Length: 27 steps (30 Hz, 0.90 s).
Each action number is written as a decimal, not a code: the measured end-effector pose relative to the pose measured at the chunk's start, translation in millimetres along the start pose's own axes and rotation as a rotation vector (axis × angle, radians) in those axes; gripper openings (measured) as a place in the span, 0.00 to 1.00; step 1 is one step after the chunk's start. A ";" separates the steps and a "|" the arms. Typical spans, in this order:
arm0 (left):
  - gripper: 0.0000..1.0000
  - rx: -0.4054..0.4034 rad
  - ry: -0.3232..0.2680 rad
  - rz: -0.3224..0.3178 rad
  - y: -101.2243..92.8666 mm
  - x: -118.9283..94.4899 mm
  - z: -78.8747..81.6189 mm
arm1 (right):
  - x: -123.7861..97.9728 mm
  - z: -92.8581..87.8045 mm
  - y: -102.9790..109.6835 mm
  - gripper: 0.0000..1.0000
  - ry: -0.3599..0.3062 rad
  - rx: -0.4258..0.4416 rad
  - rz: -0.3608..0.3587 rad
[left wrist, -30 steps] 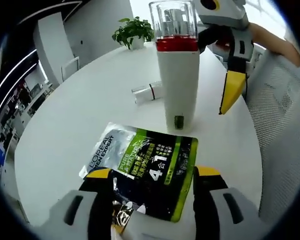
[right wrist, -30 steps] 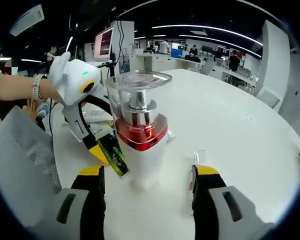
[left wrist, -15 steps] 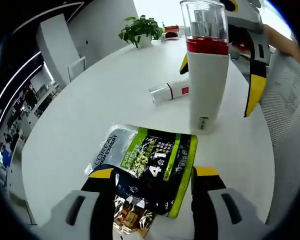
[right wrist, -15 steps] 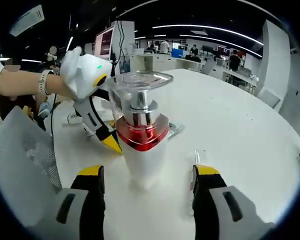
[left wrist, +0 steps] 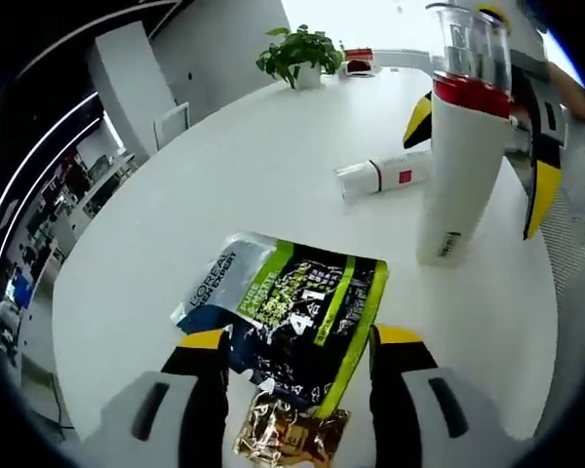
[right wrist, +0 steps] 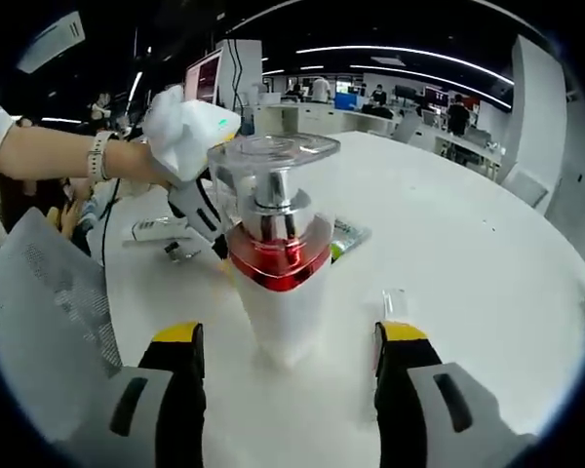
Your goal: Arrange the skincare products in the storage area until every visible bottle or jar stands upright without overlapping.
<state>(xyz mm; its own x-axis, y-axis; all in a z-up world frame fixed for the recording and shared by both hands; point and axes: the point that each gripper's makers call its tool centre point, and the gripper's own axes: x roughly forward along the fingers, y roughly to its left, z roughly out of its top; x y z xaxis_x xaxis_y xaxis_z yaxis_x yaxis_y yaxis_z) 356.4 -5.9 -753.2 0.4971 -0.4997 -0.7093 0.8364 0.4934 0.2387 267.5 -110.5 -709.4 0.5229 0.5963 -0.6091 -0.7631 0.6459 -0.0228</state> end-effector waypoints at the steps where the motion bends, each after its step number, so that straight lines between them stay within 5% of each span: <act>1: 0.52 0.002 0.001 0.000 0.2 0.3 0.5 | -0.3 0.0 -0.5 0.71 0.000 0.003 -0.001; 14: 0.50 -0.031 0.004 0.048 26.3 12.4 3.0 | 0.4 0.4 -1.7 0.71 -0.005 0.016 0.004; 27: 0.50 -0.019 0.019 0.045 30.7 15.1 6.3 | -0.8 1.7 -1.5 0.71 -0.009 0.019 0.006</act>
<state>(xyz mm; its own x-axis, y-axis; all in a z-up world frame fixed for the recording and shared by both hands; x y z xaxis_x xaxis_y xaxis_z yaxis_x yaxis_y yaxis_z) 391.1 -2.8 -752.3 0.5296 -0.4632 -0.7107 0.8087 0.5285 0.2582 268.9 -111.1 -707.6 0.5220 0.6039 -0.6024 -0.7587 0.6514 -0.0044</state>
